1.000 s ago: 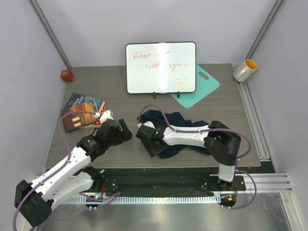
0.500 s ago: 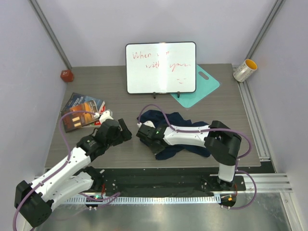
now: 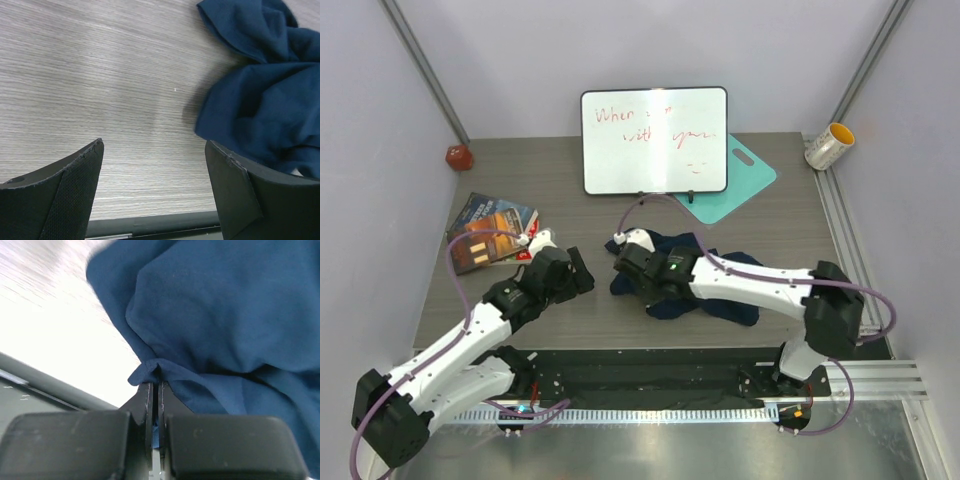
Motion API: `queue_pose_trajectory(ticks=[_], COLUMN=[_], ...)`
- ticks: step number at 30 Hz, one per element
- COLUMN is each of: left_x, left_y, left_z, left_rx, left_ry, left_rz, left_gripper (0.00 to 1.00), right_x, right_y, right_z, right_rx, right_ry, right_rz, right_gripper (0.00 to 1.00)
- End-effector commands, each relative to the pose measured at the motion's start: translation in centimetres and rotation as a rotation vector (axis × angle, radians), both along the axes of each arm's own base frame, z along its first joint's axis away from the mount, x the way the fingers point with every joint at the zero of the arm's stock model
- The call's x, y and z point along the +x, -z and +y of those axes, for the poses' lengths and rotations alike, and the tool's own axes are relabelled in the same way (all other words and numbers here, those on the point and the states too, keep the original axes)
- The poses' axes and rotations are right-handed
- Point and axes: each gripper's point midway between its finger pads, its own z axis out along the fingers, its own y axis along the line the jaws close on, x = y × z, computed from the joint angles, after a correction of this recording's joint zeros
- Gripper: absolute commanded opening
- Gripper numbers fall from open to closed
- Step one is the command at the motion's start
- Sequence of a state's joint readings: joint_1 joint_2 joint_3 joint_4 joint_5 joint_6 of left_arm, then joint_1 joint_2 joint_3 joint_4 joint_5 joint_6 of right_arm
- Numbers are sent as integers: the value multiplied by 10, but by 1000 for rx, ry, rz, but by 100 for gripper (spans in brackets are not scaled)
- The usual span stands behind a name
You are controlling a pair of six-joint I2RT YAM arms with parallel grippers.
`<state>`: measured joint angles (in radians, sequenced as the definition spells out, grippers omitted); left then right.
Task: Fold and stack the t-shirts
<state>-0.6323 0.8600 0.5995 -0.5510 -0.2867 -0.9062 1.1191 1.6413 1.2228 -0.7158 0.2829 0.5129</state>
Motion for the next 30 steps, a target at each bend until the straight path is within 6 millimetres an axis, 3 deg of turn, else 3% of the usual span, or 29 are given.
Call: queue_pose_trajectory(ticks=[1,4,10,12,15,21,30], left_x=[8,9,9,9,8,8,9], left_y=[-5,-5,-1,0,2,4,11], left_z=[-4,-7,-11,-11,-11,-11,-22], left_rx=[-7,-15,-21,-20,-18,-16,-26], left_ry=[-4,5,15,16,18,15,49], left_rz=[-9,-7,6,13,19,28,67], left_gripper=[82,82,82,82,82,82,82], right_x=[28,36,46,55,70,84,81], right_y=[-81,-108,-139,-149,-179,-285,-377], right_z=[-13,-30,-67,-81,-105,-144,-179], right_rx=[116,147,155,156,168,254,320], right_ry=[88,122,190,228,284,378,464], right_rz=[-161,-196,-281,-314,-391,-626,-822], right_gripper=[1,1,1,1,1,1,1])
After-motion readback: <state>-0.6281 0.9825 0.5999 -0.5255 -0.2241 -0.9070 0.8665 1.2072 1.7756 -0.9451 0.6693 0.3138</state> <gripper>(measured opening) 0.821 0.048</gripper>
